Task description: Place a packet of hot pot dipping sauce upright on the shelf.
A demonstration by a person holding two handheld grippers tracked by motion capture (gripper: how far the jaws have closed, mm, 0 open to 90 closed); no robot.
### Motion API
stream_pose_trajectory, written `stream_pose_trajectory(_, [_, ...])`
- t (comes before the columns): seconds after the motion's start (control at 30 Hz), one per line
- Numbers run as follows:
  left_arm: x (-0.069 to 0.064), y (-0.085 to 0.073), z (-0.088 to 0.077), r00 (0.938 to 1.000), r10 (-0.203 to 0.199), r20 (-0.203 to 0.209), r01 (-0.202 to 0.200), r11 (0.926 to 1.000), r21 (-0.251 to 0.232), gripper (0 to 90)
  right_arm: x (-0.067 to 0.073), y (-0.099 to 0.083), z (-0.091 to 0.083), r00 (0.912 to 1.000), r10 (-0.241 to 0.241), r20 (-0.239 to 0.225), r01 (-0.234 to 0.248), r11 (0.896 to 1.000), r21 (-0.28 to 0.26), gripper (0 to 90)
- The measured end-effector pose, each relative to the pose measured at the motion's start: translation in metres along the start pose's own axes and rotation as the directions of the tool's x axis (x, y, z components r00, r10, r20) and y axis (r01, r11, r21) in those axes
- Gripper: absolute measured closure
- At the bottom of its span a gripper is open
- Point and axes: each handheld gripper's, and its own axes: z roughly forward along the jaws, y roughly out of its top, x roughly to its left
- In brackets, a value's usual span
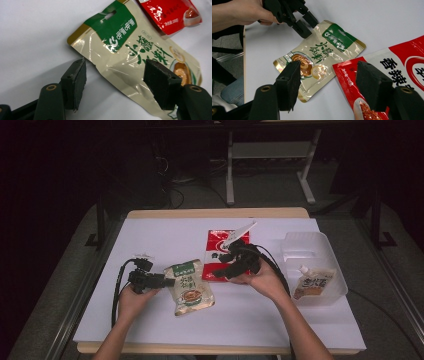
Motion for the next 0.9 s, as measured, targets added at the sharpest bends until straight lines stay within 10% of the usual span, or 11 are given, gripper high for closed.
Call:
stream_pose_trajectory(0.3, [-0.001, 0.004, 0.004, 0.9999, -0.006, 0.01, 0.006, 1.0, 0.003, 35.8, 0.001, 0.002, 0.003, 0.9998, -0.02, 0.002, 0.02, 1.0, 0.007, 36.1])
stream_pose_trajectory(0.9, [0.014, 0.001, 0.009, 0.9975, -0.044, 0.055, 0.047, 0.9974, -0.055, 76.3, -0.003, 0.0, 0.01, 0.9994, -0.034, -0.003, 0.034, 0.999, 0.027, 36.4])
